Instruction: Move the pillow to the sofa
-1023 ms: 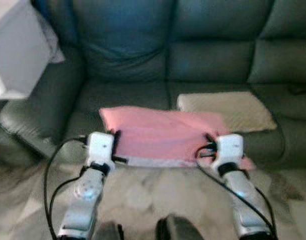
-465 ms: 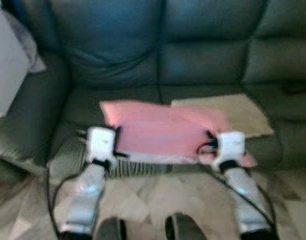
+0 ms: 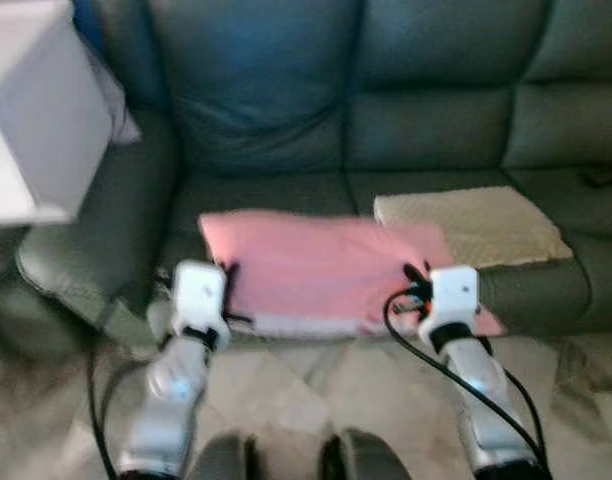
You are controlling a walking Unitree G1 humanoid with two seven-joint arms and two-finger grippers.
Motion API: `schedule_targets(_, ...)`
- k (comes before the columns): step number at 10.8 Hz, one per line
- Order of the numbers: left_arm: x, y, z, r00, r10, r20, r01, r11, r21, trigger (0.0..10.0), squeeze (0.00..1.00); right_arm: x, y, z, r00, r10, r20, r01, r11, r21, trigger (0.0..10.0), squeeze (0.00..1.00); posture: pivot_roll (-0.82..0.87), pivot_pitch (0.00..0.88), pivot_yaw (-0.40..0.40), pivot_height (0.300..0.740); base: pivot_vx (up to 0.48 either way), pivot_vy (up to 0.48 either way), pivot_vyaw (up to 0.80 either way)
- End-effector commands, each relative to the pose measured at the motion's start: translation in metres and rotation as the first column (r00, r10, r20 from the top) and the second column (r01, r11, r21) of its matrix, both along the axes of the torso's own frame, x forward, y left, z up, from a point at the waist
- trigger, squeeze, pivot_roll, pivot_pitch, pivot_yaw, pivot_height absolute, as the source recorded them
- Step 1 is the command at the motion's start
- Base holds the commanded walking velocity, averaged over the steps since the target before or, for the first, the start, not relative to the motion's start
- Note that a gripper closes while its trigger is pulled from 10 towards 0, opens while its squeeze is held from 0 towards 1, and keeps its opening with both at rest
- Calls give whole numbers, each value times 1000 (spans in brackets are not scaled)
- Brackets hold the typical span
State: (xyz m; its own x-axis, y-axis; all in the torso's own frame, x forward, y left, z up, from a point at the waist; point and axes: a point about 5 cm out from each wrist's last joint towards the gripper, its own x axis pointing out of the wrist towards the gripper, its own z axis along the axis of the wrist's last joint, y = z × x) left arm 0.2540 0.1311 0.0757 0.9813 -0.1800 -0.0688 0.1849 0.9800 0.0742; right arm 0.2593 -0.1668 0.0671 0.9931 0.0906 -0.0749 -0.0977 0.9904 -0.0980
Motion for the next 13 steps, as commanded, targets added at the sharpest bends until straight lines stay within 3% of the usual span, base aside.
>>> schedule_targets(1, 0, 8, 4, 1000, 21, 20, -22, 999, 24, 10000, 0, 2, 5, 6, 999, 12, 30, -13, 1000, 10, 10000, 0, -62, 134, -54, 740, 0, 476, 0)
schedule_targets(8, 0, 7, 9, 998, 21, 62, -23, 1000, 18, 10000, 0, 0, 5, 4, 1000, 16, 22, -16, 1000, 11, 10000, 0, -58, 134, -54, 740, 0, 0, 0)
schedule_targets(13, 0, 5, 10, 998, -3, 56, 4, 1000, -12, 10000, 0, 2, 5, 4, 1000, 20, 23, -20, 1000, 13, 10000, 0, -57, 131, -56, 740, 329, 0, 0)
